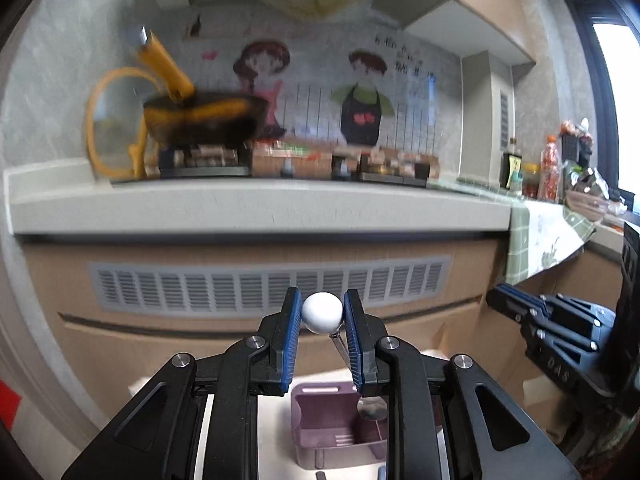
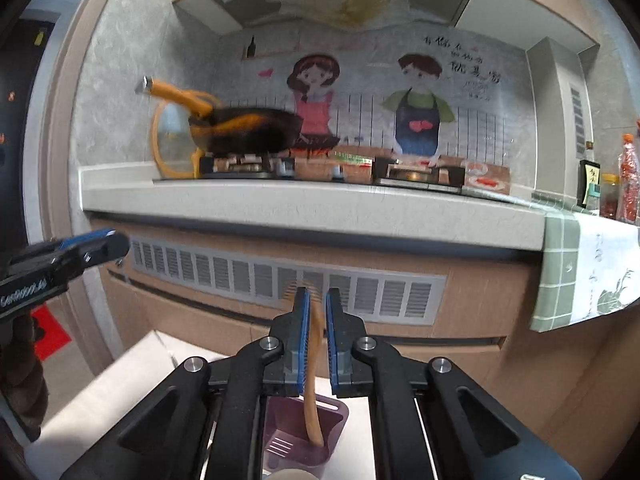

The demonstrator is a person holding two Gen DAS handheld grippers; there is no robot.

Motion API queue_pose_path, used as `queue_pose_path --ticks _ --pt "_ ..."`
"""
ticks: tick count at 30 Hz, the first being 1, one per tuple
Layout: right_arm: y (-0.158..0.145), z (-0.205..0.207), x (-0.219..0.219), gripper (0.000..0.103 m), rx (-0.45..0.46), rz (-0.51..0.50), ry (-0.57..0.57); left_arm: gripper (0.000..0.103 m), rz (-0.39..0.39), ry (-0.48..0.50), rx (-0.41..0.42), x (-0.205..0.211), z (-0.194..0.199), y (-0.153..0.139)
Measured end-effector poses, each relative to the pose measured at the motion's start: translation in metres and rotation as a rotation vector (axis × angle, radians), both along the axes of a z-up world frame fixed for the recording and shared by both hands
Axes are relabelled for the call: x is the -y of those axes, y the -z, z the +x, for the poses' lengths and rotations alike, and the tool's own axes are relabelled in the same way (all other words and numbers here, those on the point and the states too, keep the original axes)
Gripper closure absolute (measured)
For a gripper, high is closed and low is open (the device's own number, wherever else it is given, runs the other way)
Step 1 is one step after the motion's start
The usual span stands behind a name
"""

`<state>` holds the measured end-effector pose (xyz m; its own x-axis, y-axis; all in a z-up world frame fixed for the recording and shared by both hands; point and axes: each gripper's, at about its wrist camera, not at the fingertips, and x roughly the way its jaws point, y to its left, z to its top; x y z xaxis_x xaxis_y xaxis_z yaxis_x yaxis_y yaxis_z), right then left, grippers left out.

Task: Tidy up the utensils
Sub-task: 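Lift both spoons over the maroon caddy and release them inside with both tools, then grasp the white plastic spoon handle with the right tool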

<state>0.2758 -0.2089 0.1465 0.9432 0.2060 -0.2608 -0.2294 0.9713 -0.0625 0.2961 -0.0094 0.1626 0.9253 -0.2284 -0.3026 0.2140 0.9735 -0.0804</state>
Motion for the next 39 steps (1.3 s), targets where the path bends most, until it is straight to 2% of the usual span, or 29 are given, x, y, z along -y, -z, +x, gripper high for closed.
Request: queue_pose_path --ticks 3,8,15,19,22,25,26,27,32,39 --pt "0.025 0.018 0.000 0.097 -0.067 0.000 -0.001 0.081 -0.018 -0.004 -0.062 -0.001 0.028 0.026" --pt "0.061 0.038 0.009 0.097 -0.169 0.015 0.018 0.081 -0.008 0.010 -0.154 0.006 0.050 0.067" --pt "0.082 0.026 0.016 0.097 -0.202 -0.006 0.012 0.079 -0.003 0.040 -0.254 0.016 0.062 0.102" --pt "0.088 0.014 0.013 0.096 -0.207 -0.035 -0.001 0.068 -0.032 0.076 -0.301 0.016 0.060 0.110" --pt "0.095 0.007 0.009 0.092 -0.232 -0.067 -0.016 0.066 -0.049 0.076 -0.290 0.012 0.048 0.106" --pt "0.106 -0.005 0.003 0.081 -0.263 -0.117 -0.036 0.055 -0.078 0.076 -0.265 0.000 0.027 0.098" --pt "0.111 -0.010 0.001 0.075 -0.279 -0.128 -0.041 0.054 -0.080 0.077 -0.265 -0.003 0.019 0.097" --pt "0.117 -0.013 0.000 0.074 -0.300 -0.136 -0.050 0.053 -0.079 0.077 -0.269 -0.005 0.014 0.097" --pt "0.160 -0.032 -0.002 0.074 -0.487 -0.116 -0.122 0.053 -0.092 0.052 -0.305 -0.018 -0.023 0.109" --pt "0.197 -0.064 -0.002 0.074 -0.625 -0.083 -0.133 0.051 -0.129 0.026 -0.419 -0.037 -0.074 0.156"
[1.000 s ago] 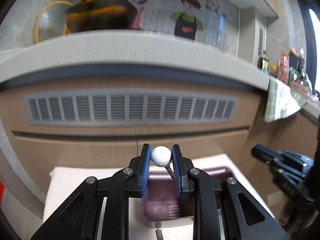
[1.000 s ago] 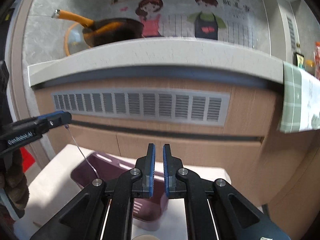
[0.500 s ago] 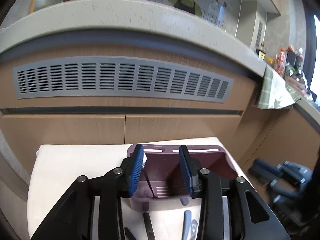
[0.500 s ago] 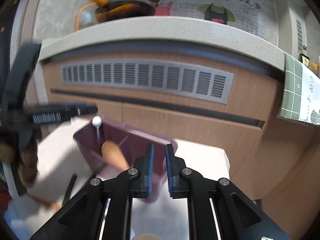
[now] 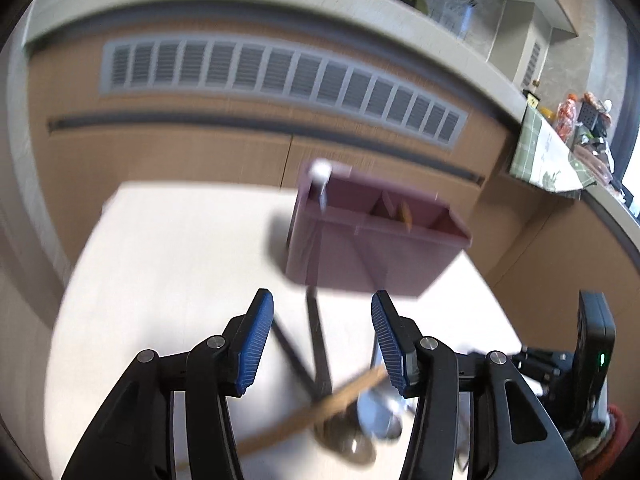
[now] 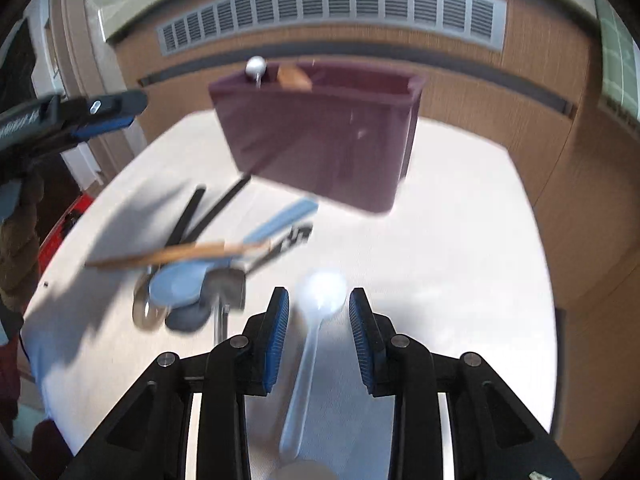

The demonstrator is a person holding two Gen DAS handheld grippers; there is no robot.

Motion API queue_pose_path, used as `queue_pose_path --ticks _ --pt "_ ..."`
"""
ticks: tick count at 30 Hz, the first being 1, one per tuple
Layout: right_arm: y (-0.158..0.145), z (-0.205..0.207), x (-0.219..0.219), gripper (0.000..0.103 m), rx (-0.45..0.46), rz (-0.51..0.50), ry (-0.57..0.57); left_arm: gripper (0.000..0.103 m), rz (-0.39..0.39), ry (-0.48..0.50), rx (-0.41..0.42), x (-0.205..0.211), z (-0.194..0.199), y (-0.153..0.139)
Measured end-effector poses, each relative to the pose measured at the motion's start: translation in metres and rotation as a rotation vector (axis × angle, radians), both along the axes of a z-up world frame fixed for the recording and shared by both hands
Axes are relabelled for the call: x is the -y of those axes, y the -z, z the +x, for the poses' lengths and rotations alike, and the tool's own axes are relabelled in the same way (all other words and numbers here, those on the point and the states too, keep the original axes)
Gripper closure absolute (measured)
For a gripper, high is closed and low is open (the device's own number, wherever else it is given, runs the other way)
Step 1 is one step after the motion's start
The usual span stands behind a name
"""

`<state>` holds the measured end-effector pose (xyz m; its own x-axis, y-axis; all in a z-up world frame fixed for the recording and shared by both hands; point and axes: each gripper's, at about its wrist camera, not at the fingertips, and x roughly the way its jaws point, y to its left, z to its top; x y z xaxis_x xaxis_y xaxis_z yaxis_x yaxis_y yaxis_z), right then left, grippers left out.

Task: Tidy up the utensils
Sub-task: 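Grasp the white plastic spoon handle with the right tool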

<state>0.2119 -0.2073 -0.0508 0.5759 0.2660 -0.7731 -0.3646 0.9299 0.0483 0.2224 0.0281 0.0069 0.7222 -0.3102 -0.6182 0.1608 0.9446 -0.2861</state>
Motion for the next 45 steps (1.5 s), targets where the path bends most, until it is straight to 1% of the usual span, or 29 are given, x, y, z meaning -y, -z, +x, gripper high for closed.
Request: queue_pose_path --ticks 3,7,13,16,19,21,22,24,26,28,30,31,32,33,34,35,38,40,42,43,45 --pt "0.006 -0.002 -0.003 0.074 -0.014 -0.024 0.002 0.049 -0.012 -0.011 -0.043 -0.008 -0.018 0.017" --pt "0.010 0.004 -0.008 0.074 -0.012 -0.056 -0.010 0.046 0.004 -0.039 -0.059 -0.019 -0.037 0.029" --pt "0.021 0.024 -0.020 0.073 -0.031 -0.103 -0.017 0.044 0.013 -0.047 -0.075 -0.032 -0.040 0.035" --pt "0.022 0.031 -0.024 0.070 -0.031 -0.112 -0.018 0.044 -0.004 -0.024 -0.092 -0.033 -0.037 0.040" --pt "0.022 0.039 -0.023 0.064 -0.031 -0.096 0.005 0.044 -0.003 -0.005 -0.106 -0.030 -0.034 0.042" --pt "0.023 0.044 -0.021 0.058 -0.045 -0.067 0.024 0.044 0.002 0.012 -0.110 -0.027 -0.035 0.043" --pt "0.023 0.046 -0.021 0.054 -0.052 -0.061 0.022 0.044 0.006 0.020 -0.112 -0.025 -0.035 0.043" --pt "0.023 0.048 -0.025 0.042 -0.065 -0.058 0.011 0.044 0.015 0.037 -0.112 -0.020 -0.037 0.044" --pt "0.024 0.049 -0.030 0.035 -0.079 -0.062 -0.008 0.044 0.020 0.047 -0.112 -0.017 -0.037 0.043" --pt "0.024 0.050 -0.033 0.033 -0.089 -0.079 -0.025 0.044 0.022 0.054 -0.112 -0.015 -0.037 0.043" --pt "0.024 0.051 -0.036 0.033 -0.095 -0.097 -0.044 0.044 0.024 0.058 -0.113 -0.012 -0.038 0.042" --pt "0.023 0.052 -0.035 0.034 -0.099 -0.087 -0.041 0.044 0.023 0.061 -0.113 -0.011 -0.039 0.042" --pt "0.022 0.051 -0.033 0.043 -0.093 -0.073 -0.030 0.044 0.017 0.066 -0.115 -0.009 -0.040 0.041" --pt "0.022 0.050 -0.030 0.057 -0.076 -0.075 -0.012 0.044 0.011 0.076 -0.120 -0.006 -0.041 0.041" --pt "0.022 0.048 -0.029 0.064 -0.056 -0.087 0.002 0.044 0.004 0.088 -0.125 -0.003 -0.042 0.041" --pt "0.021 0.046 -0.027 0.073 -0.044 -0.092 0.008 0.044 -0.005 0.104 -0.133 0.003 -0.044 0.041" --pt "0.018 0.039 -0.017 0.074 -0.032 -0.084 0.032 0.044 -0.031 0.179 -0.159 0.027 -0.048 0.041" --pt "0.015 0.031 -0.008 0.074 -0.001 -0.092 0.054 0.044 -0.054 0.250 -0.186 0.049 -0.050 0.042" --pt "0.008 0.019 0.004 0.074 0.039 -0.090 0.086 0.044 -0.062 0.295 -0.215 0.066 -0.050 0.045" --pt "0.003 0.013 0.012 0.074 0.058 -0.079 0.105 0.044 -0.058 0.313 -0.230 0.075 -0.049 0.047" --pt "-0.006 0.004 0.027 0.074 0.086 -0.063 0.138 0.044 -0.016 0.325 -0.256 0.096 -0.047 0.051"
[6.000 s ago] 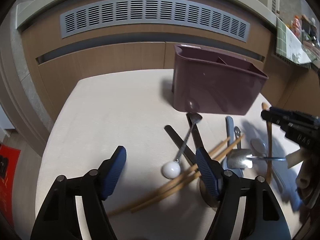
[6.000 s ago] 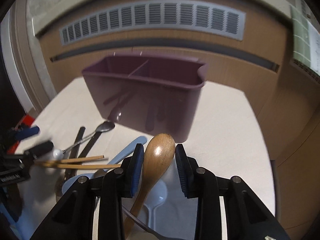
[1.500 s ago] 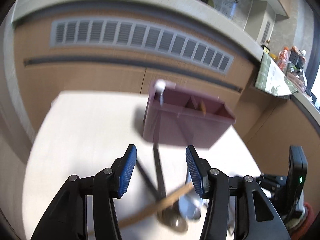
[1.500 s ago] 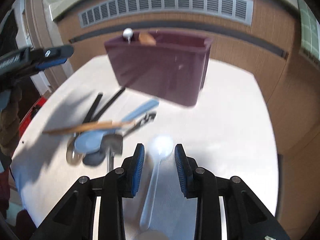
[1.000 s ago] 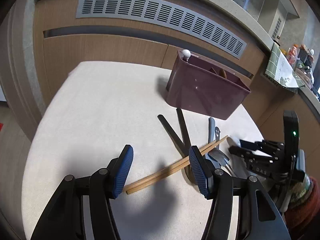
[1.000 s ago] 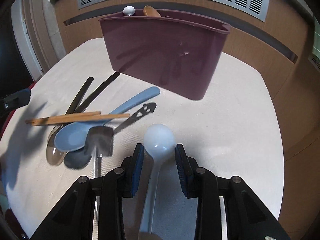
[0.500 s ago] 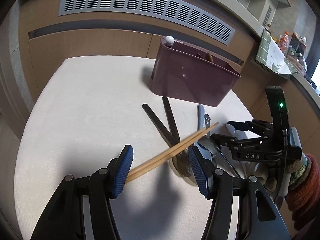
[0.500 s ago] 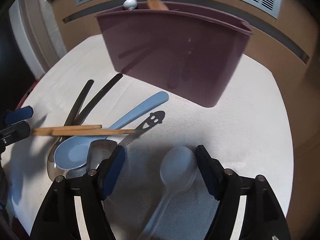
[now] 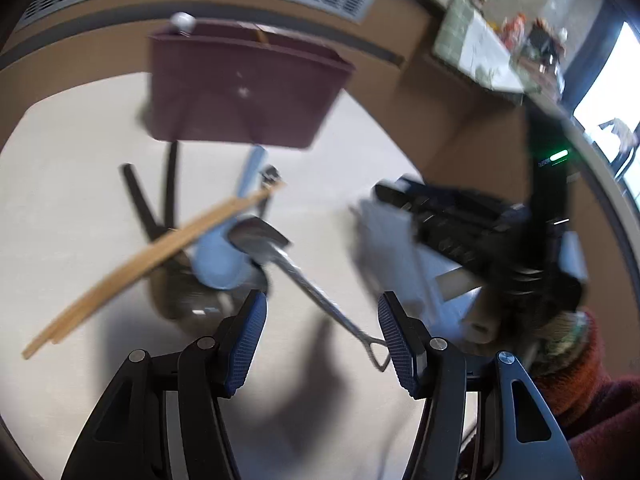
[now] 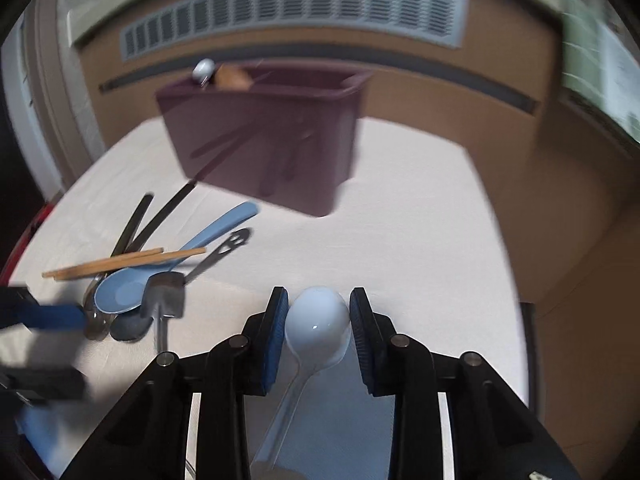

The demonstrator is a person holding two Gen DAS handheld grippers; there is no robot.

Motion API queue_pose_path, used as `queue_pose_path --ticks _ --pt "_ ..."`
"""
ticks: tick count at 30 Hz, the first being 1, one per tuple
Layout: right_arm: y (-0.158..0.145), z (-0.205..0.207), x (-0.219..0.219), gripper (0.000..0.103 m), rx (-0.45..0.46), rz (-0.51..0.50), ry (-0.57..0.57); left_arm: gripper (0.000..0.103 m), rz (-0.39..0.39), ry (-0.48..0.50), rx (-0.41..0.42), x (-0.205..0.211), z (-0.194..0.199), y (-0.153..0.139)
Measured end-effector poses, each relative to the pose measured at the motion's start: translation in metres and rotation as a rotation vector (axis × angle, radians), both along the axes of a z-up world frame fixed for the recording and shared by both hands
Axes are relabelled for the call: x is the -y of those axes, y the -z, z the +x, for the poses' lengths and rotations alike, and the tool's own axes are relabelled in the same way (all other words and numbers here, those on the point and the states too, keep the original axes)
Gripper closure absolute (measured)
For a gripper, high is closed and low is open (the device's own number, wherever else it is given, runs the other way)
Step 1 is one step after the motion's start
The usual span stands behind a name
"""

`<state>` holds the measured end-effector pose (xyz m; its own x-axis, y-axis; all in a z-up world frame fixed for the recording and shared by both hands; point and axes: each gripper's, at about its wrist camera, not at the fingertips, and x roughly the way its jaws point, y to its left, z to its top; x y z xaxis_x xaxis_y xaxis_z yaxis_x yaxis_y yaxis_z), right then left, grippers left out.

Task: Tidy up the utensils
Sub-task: 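Grasp the white plastic spoon handle with the right tool, then reach the left tool to the metal slotted spatula and grasp its handle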

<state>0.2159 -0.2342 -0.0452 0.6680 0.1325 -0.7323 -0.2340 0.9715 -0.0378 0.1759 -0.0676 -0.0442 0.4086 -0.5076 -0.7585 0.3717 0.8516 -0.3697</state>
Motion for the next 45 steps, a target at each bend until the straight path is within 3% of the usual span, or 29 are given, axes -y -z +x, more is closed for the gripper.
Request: queue_pose_path --ticks 7,11,15,18,23,27,34,39,45 --pt "-0.020 -0.026 0.036 0.074 0.069 0.033 0.079 0.044 0.227 -0.079 -0.003 0.046 0.012 0.015" --pt "-0.021 -0.033 0.042 0.074 0.099 0.029 0.100 0.044 0.366 -0.089 0.072 0.058 0.010 0.019" --pt "-0.016 -0.032 0.046 0.073 0.084 0.040 0.114 0.044 0.421 -0.040 0.136 0.053 -0.004 0.018" --pt "-0.012 -0.032 0.046 0.073 0.068 0.047 0.119 0.044 0.420 -0.017 0.139 0.035 -0.012 0.017" --pt "-0.010 -0.033 0.045 0.073 0.054 0.071 0.119 0.044 0.287 -0.024 0.076 -0.009 -0.009 0.015" --pt "-0.010 -0.033 0.042 0.073 0.057 0.093 0.106 0.044 0.198 -0.007 0.044 -0.009 0.004 0.008" --pt "-0.009 -0.037 0.042 0.073 0.055 0.089 0.107 0.044 0.218 -0.059 0.039 0.009 0.042 -0.001" --pt "-0.009 -0.039 0.046 0.073 0.066 0.083 0.120 0.044 0.210 -0.056 0.099 0.008 0.037 -0.017" --pt "-0.006 -0.036 0.045 0.073 0.055 0.114 0.121 0.047 0.191 -0.082 0.038 0.014 0.048 -0.006"
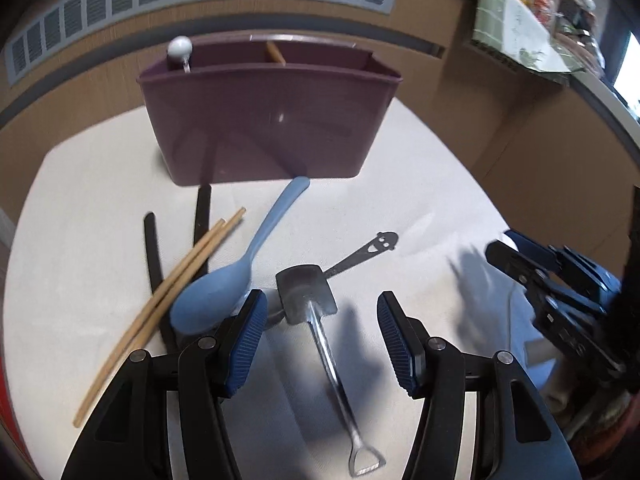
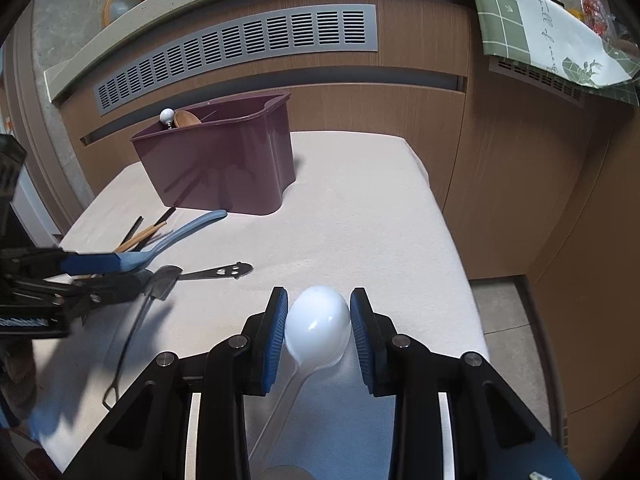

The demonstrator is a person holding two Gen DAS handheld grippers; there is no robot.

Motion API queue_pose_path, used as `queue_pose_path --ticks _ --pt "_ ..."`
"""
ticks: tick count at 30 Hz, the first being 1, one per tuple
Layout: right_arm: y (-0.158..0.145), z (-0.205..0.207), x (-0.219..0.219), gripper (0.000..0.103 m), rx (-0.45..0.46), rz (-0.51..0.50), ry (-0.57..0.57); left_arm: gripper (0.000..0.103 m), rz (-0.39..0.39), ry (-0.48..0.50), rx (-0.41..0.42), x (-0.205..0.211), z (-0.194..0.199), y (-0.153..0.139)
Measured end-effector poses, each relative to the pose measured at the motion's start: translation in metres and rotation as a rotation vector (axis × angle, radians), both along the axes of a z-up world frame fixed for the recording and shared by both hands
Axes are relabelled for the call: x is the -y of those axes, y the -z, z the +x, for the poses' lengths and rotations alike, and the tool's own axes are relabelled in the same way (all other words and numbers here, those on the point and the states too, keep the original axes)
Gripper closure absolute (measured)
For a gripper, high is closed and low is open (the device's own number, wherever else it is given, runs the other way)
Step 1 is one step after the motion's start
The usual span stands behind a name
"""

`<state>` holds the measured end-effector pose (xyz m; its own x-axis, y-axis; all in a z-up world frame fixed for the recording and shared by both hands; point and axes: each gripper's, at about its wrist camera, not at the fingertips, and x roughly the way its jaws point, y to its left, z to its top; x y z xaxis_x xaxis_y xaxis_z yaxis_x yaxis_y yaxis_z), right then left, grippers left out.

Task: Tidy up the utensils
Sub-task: 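Reach the left tool to the metal slotted spatula and grasp its handle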

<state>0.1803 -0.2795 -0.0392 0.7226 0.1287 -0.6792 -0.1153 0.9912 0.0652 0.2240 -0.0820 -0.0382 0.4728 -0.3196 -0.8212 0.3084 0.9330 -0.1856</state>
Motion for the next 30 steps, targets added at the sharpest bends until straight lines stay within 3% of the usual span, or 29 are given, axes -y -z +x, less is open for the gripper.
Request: queue_pose_path --ticks 2,8,14,20,27,30 --pt "-0.001 -0.002 -0.003 0.073 0.004 0.003 -0.010 0.054 0.021 -0.027 -0.021 0.006 0.007 0.008" --pt "-0.001 -0.006 -0.003 0.073 0.011 -0.022 -0.010 0.059 0.040 -0.115 -0.047 0.009 0.013 0.020" --pt "0.000 -0.004 -0.004 0.073 0.007 -0.007 -0.012 0.061 0.056 0.030 -0.006 0.035 -0.005 0.023" --pt "0.000 -0.004 -0.001 0.073 0.007 -0.010 -0.002 0.061 0.060 -0.013 -0.017 0.031 0.002 0.024" --pt "0.002 -0.003 -0.002 0.073 0.002 -0.010 0.005 0.061 0.149 0.027 0.022 0.050 0.002 0.026" --pt "0.000 -0.006 -0.002 0.073 0.028 -0.036 0.015 0.061 0.146 0.026 -0.001 0.050 0.005 0.025"
